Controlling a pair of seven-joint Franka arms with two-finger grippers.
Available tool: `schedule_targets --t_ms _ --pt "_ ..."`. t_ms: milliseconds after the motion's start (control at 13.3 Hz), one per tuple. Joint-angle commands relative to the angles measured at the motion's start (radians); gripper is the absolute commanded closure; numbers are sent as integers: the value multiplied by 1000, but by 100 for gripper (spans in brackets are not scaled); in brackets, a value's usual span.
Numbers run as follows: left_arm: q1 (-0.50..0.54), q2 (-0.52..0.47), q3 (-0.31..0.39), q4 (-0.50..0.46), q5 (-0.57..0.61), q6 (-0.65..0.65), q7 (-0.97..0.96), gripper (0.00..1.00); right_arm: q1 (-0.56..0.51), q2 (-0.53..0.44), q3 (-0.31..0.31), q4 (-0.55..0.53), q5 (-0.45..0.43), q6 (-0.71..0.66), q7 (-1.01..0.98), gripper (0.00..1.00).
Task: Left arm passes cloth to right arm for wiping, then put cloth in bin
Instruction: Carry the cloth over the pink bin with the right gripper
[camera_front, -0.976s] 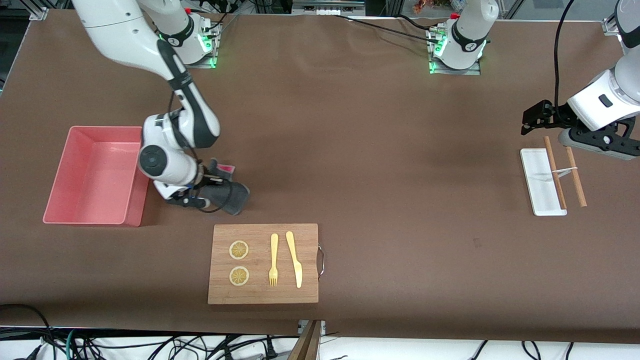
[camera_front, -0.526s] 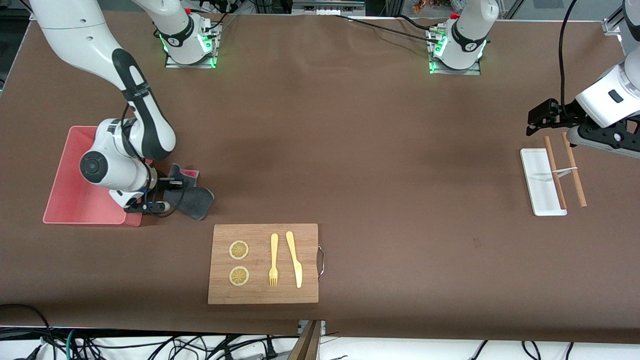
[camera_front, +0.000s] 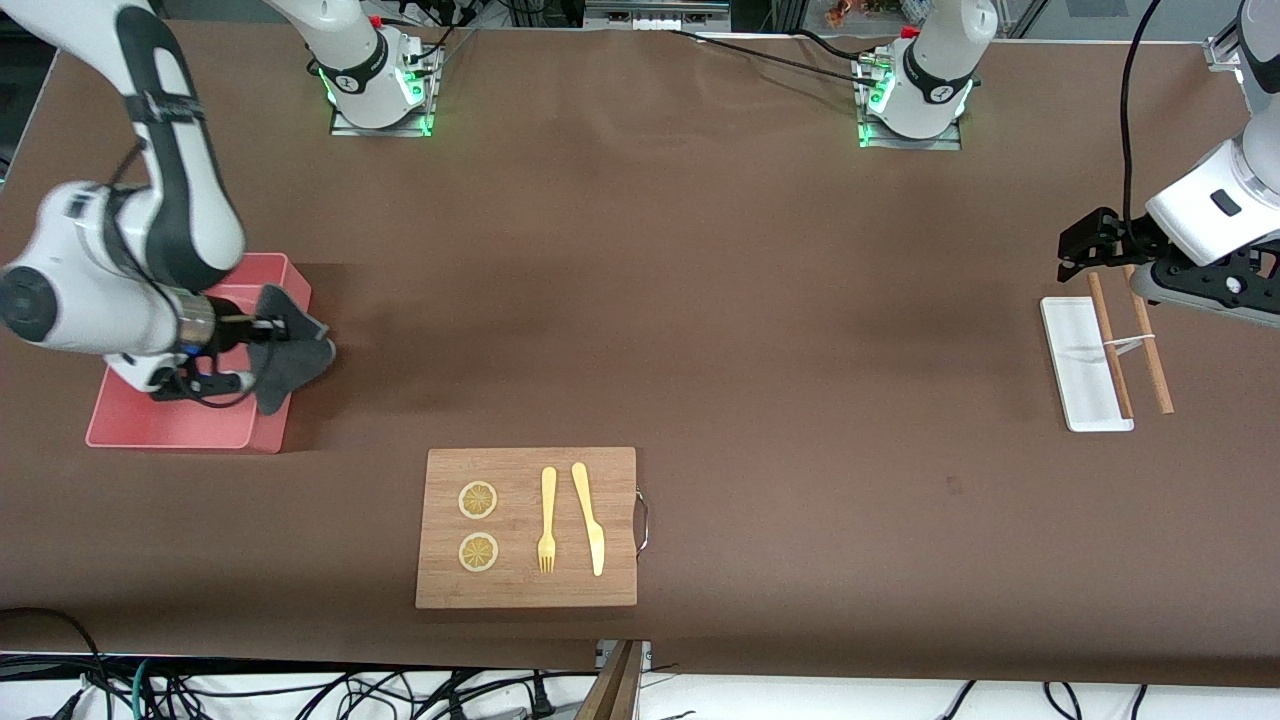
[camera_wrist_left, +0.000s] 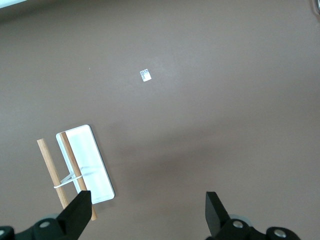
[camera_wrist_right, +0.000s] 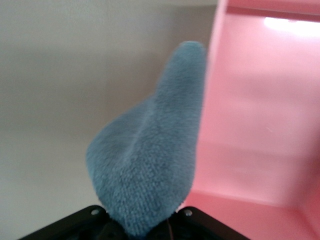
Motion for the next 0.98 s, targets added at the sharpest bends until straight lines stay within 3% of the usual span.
schedule_targets --t_ms 0,300,601,676,751,826,901 --pt "-7 19 1 38 21 -13 15 0 -6 0 -30 150 -82 -185 -63 100" --pt "-7 19 1 38 21 -16 15 0 -6 -16 -112 118 -111 -132 -147 100" --pt "-8 19 0 40 20 -16 15 0 -6 -71 -178 -141 -103 174 -236 100" --pt "-8 18 0 38 20 -16 15 0 -6 -68 -178 -144 -102 181 -235 100" --pt "-8 19 0 40 20 -14 15 0 -6 -66 -178 -134 -102 178 -235 70" --pt "-8 19 0 40 20 -16 15 0 -4 -66 -178 -126 -99 164 -235 16" --pt "-8 19 0 40 20 -16 15 0 -4 -66 -175 -106 -96 147 -235 0"
